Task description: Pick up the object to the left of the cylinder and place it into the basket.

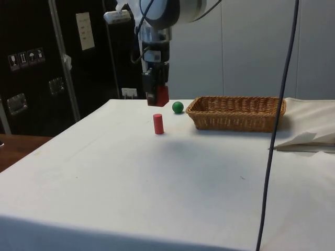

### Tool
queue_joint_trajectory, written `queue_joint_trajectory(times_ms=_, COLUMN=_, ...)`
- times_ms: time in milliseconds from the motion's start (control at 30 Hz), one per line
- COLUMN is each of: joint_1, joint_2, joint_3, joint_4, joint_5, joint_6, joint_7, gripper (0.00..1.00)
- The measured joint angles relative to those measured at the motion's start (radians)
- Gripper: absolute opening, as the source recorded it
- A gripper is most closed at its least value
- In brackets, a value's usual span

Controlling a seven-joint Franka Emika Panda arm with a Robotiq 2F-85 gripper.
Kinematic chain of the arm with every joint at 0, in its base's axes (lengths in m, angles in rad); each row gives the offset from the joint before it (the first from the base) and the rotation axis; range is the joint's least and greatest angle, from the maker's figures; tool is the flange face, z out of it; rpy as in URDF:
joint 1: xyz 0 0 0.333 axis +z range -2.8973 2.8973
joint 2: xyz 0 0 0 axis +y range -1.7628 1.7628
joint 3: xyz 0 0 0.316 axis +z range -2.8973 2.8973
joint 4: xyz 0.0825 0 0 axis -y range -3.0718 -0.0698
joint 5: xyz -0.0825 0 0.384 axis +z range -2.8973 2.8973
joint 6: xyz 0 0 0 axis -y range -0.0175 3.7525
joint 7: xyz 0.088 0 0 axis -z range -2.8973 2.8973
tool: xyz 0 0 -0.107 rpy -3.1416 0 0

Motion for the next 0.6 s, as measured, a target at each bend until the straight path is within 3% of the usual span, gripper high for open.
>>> queue_joint_trajectory(times_ms=600, joint_1=0.0, joint_2=-0.105, joint_3=-0.062, joint_4=-0.092, joint_5=-0.012, joint_6=0.0, joint_7=-0.078, gripper=0.01)
